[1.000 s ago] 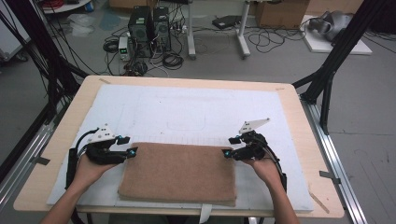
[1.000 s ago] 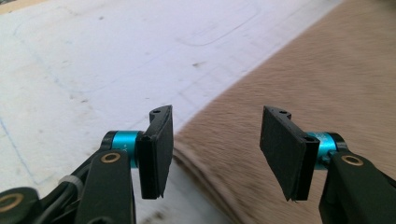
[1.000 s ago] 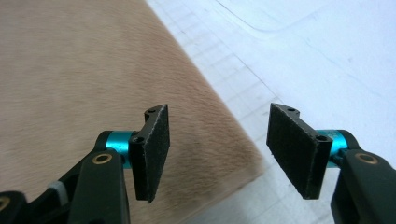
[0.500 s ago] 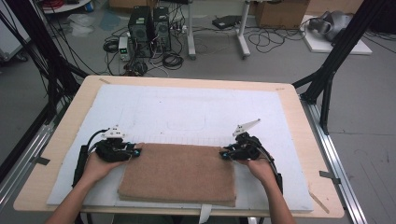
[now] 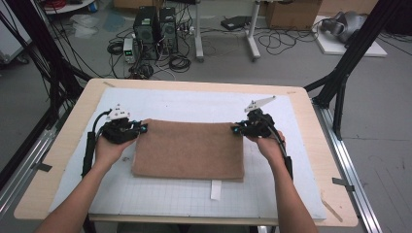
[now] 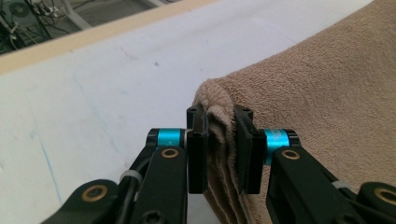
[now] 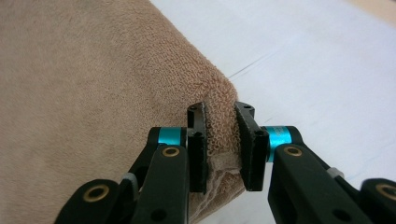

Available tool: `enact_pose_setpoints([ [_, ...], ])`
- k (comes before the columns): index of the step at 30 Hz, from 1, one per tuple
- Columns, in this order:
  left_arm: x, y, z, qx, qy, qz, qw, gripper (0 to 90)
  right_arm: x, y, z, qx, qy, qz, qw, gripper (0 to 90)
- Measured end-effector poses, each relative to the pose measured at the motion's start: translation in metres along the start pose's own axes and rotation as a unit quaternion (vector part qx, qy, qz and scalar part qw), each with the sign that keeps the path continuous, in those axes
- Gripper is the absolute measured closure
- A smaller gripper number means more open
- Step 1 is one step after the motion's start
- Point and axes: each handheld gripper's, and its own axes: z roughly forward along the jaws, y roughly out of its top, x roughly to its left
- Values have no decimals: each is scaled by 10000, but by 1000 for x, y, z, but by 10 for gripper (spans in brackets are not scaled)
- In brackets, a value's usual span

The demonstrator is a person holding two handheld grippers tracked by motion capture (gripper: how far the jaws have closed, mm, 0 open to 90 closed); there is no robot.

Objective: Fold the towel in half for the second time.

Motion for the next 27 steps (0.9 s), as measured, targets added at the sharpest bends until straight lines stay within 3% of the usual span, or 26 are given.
enact_pose_setpoints([
  [3,11,14,11,-64,120,-71,9999,767,-13,12,2,-43,-131,33,9999,756],
  [5,17,18,21,115,409,-70,9991,696,-22,17,8,-85,-295,217,9993,610],
  [6,19,17,23,99,421,-167,9989,631,-28,16,12,-110,-287,402,9987,572],
  [8,24,13,25,207,300,-342,9987,568,-29,15,16,-107,-197,556,9982,542],
  [11,23,10,24,430,157,-301,9985,526,-23,12,20,-84,-198,453,9987,500],
  [13,20,11,20,380,56,-327,9987,503,-21,10,20,-132,-189,532,9983,467],
  [19,3,16,9,195,-124,-38,9997,453,-10,5,16,-359,-90,685,9970,324],
  [22,-1,12,5,127,-177,-63,9997,418,-5,2,14,-550,-15,821,9951,276],
  [27,-1,-3,0,128,-215,-182,9995,385,4,-4,13,-698,94,832,9940,229],
])
